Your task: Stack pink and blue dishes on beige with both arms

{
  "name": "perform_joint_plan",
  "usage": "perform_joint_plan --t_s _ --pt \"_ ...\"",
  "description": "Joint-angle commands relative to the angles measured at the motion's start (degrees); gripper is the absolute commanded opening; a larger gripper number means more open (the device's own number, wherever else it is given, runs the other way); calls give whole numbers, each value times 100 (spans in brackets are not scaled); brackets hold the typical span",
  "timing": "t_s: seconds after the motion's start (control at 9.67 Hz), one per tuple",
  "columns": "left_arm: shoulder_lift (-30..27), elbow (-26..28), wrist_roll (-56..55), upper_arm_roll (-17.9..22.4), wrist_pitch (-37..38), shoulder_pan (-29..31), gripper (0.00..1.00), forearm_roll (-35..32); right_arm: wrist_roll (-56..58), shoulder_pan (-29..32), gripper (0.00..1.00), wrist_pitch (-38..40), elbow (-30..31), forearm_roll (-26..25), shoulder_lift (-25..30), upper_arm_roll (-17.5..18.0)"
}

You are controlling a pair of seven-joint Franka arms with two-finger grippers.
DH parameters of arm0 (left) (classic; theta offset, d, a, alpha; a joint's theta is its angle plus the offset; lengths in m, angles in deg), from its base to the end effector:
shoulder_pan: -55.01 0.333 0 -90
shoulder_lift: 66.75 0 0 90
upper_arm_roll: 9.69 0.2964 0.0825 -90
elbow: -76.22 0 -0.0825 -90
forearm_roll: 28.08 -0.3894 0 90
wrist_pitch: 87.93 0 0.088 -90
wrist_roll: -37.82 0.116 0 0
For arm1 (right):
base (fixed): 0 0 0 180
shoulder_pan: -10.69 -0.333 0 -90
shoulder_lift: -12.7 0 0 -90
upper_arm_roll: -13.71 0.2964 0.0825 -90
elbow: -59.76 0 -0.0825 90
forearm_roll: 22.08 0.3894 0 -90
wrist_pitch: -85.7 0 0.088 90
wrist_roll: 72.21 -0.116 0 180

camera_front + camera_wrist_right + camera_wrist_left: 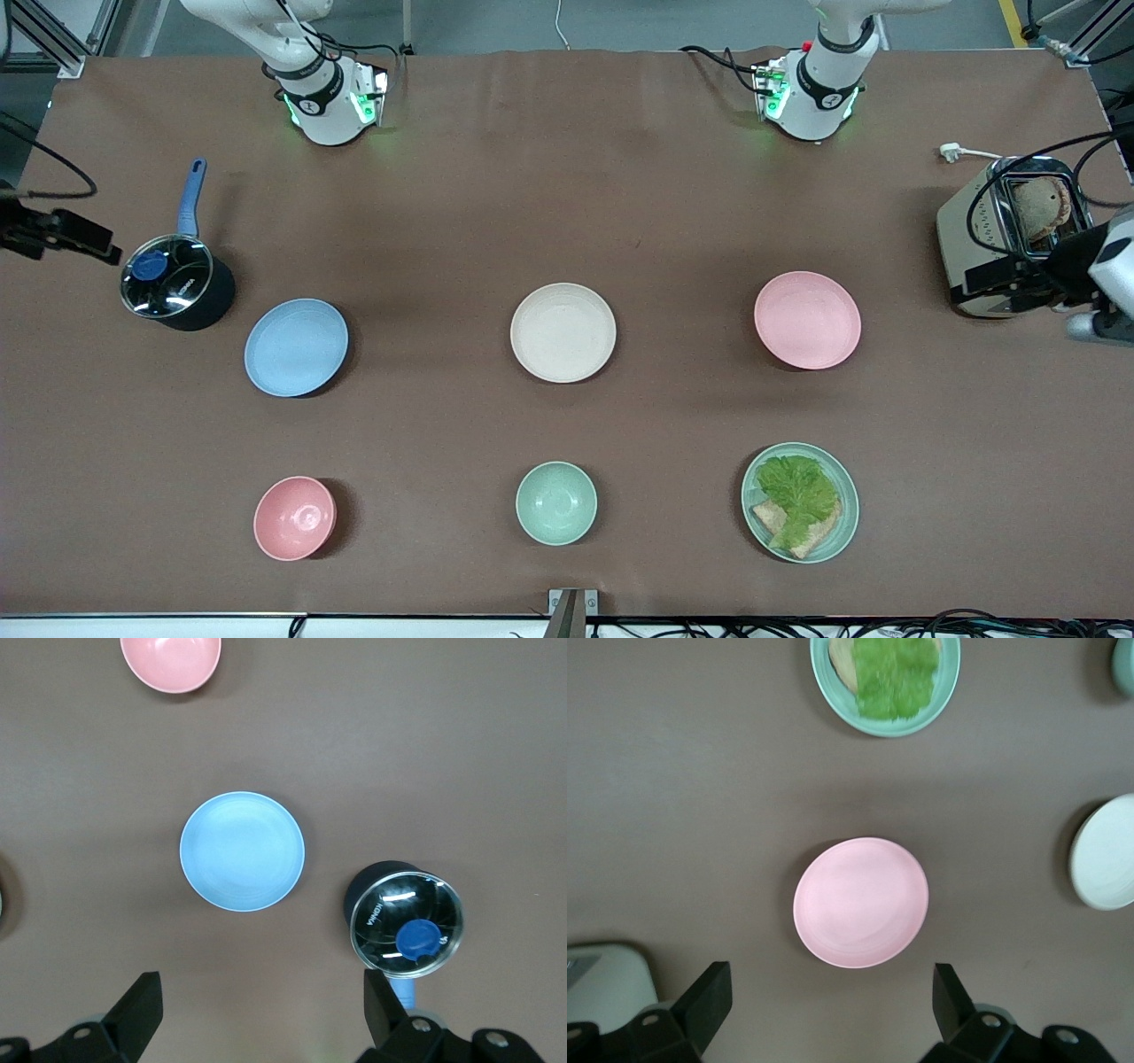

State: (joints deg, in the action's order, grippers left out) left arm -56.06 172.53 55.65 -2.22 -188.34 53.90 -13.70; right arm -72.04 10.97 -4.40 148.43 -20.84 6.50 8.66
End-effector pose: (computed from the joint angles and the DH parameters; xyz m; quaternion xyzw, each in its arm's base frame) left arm 0.6067 0.0388 0.4519 0.9899 -0.0701 -0.0318 0.1189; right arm 0.5849 -0.0497 0.5452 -0.9981 0.0454 0.0411 0.0080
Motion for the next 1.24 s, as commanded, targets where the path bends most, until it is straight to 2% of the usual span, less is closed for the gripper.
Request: perform_joint_plan --t_s 0.0,0.1,0.21,0.41,0.52,0.62,0.72,0.93,1.03,1.14 --pt "187 1070 877 105 -1089 14 100 101 35 77 100 -1048 1050 254 -153 -14" --pt "475 1309 977 97 -1547 14 99 205 209 85 100 -1628 1534 341 -258 -14" --pt "835 1433 1091 97 -1996 14 98 284 402 120 100 -2130 1905 829 -459 -31" --pt "1478 1530 1372 62 -2490 -21 98 373 1191 444 100 -2905 2442 1367 -854 -22" --pt "1532 1792 1564 62 -2675 5 87 391 1909 568 100 -3326 2697 1788 -1048 -31" --pt "1664 1925 1697 62 -2703 14 71 469 2586 665 100 -3730 2847 2210 -1346 -40" --pt "1839 1935 1716 62 -2703 5 63 548 3002 753 100 -3848 2918 2536 -1488 -49" --pt "1867 1970 1725 36 -2703 -3 62 619 3810 868 100 -4040 2919 3125 -1865 -110" --pt "1876 1988 1725 -17 -2703 -3 49 619 4128 868 99 -4103 2910 3389 -2059 -154" --pt "1867 2023 1725 -26 -2703 -21 29 619 4209 868 94 -4095 2919 3549 -2121 -154"
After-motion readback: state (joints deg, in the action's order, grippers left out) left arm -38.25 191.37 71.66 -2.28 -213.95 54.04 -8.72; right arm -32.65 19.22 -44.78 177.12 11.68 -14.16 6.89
